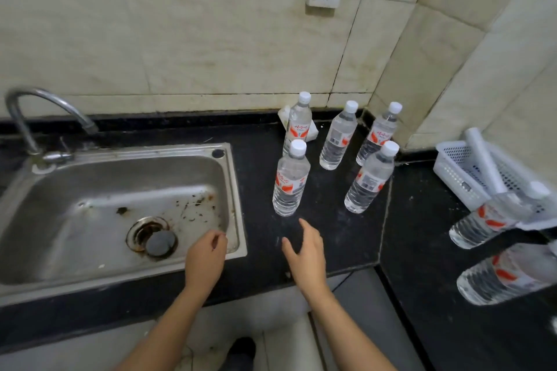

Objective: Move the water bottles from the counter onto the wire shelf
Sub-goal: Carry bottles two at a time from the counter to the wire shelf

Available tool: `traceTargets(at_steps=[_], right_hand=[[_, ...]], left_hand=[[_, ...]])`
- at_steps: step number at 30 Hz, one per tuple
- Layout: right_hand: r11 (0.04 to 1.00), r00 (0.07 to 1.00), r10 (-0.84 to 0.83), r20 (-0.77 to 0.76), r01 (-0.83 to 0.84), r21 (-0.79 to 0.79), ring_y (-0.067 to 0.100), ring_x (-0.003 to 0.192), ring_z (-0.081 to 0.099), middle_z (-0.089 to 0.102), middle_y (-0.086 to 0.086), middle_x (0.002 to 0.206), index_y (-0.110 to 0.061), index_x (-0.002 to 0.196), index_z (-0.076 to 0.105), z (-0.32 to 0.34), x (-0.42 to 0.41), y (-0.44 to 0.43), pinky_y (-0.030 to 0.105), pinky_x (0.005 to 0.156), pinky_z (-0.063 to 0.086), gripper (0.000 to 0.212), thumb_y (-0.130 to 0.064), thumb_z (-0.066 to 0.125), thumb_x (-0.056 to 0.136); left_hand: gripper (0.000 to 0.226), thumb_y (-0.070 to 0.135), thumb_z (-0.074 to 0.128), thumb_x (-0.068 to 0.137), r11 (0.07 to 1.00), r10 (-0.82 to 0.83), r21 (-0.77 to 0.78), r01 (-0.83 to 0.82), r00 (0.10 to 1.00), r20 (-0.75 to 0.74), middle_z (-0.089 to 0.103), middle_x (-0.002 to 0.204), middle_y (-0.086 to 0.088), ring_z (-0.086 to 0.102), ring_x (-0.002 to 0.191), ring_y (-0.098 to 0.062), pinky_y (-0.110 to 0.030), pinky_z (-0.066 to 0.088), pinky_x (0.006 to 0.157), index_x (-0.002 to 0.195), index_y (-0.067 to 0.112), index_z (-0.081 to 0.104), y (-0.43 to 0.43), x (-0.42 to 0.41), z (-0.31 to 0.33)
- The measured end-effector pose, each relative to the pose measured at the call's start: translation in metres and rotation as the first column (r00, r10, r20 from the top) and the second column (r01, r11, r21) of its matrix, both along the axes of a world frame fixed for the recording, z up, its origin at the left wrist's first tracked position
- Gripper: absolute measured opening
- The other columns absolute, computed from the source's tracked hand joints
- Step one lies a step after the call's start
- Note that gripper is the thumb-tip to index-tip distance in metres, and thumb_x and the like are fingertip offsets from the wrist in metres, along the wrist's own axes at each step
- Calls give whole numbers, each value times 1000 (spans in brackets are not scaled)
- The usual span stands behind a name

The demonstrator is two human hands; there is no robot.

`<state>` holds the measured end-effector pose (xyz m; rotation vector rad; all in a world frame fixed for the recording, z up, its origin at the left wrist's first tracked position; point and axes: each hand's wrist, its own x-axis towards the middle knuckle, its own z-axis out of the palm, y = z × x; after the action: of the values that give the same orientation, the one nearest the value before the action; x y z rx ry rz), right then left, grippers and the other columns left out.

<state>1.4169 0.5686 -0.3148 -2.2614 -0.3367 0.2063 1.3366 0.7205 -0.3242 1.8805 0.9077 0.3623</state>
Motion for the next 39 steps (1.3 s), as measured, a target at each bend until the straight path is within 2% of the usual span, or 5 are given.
traceTargets(at_steps=[13, 18, 28, 33, 39], right_hand=[[851, 867, -494, 57, 469, 237, 28, 133, 30, 35, 16, 141, -9, 141, 25, 18, 95, 103, 40, 110, 30, 97, -21, 82, 64], [861, 882, -471, 26, 454, 229, 14, 113, 44, 46, 5, 126, -15, 134, 37, 22, 124, 108, 24, 92, 35, 82, -19, 81, 65], [843, 887, -456, -73, 457, 284, -1, 88, 57, 55, -17, 96, -31, 105, 43, 25, 167, 60, 21, 85, 42, 61, -9, 80, 63], [902, 914, -404, -19, 402, 156, 12, 103, 57, 57, -2, 113, -21, 120, 46, 20, 166, 45, 27, 89, 46, 77, -39, 78, 52], [882, 906, -420, -58, 423, 207, 8, 101, 58, 59, -8, 107, -43, 101, 43, 26, 173, 25, 23, 89, 44, 61, -48, 69, 46]], left_hand=[[25, 16, 45, 92, 998, -63, -19, 63, 998, -6, 66, 97, -8, 57, 84, -18, -27, 39, 70, 107, 9, 63, 62, 115, -12], [28, 17, 47, 91, 986, -153, 65, 156, 987, -50, 66, 112, -10, 61, 101, -25, -33, 46, 86, 114, 8, 61, 66, 155, -17], [40, 16, 53, 87, 898, -341, 294, 327, 940, -4, 60, 119, -16, 58, 107, -33, -45, 49, 85, 125, 5, 51, 64, 262, -6], [60, 27, 58, 85, 914, -319, 281, 293, 946, 50, 46, 134, -16, 48, 120, -31, -45, 44, 91, 136, 7, 34, 58, 318, 12], [76, 34, 73, 71, 924, -329, 240, 298, 939, 101, 51, 126, -16, 49, 117, -33, -46, 44, 92, 133, 9, 37, 48, 349, 10]])
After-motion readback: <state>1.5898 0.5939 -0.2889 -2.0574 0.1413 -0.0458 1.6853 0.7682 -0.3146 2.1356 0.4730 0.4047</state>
